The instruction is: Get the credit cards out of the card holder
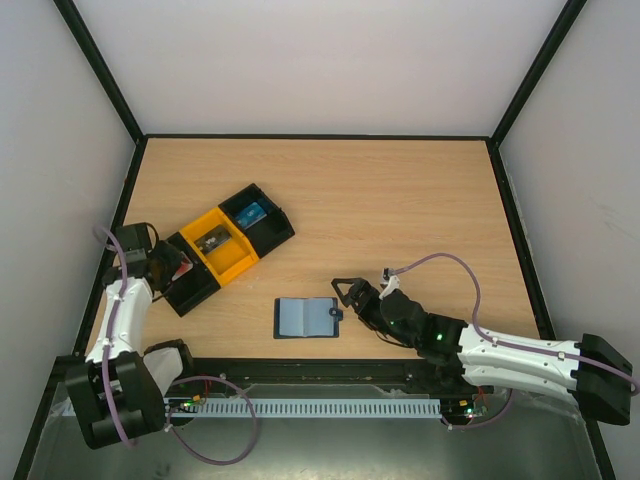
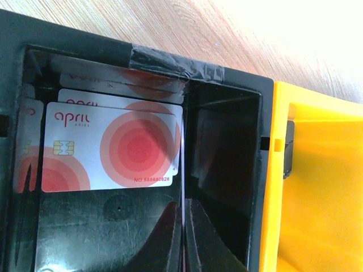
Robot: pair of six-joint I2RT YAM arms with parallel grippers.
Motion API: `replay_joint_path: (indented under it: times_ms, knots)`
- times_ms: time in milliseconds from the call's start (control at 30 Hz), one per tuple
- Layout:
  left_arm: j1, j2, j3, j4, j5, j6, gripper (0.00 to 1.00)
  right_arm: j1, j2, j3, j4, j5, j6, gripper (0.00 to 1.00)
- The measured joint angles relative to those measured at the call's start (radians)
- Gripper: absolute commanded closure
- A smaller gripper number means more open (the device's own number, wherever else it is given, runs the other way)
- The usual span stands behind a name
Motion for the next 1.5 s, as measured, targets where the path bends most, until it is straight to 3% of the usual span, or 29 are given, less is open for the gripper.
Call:
replay_joint_path:
  times_ms: [667, 1100, 1200, 1367, 1500]
  knots:
    - [0.0, 0.101, -0.004, 0.084, -0.018, 0.018, 0.97, 0.0, 0.0, 0.0, 0.004, 0.005, 0.0, 0.02]
    - [0.0, 0.108, -0.004, 0.092, -0.078, 0.019, 0.83, 0.0, -0.003, -0.006, 0.005, 0.005, 0.011, 0.02]
    - [0.0, 0.108, -0.004, 0.092, -0.088, 0.012, 0.71, 0.0, -0.01, -0.017, 0.005, 0.005, 0.016, 0.02]
    - [0.0, 0.097, -0.004, 0.091, -0.111, 0.003, 0.68, 0.0, -0.019, -0.02, 0.004, 0.005, 0.019, 0.02]
    - [0.0, 0.064, -0.004, 0.09, -0.123, -0.001, 0.59, 0.0, -0.02, -0.022, 0.004, 0.004, 0.022, 0.02]
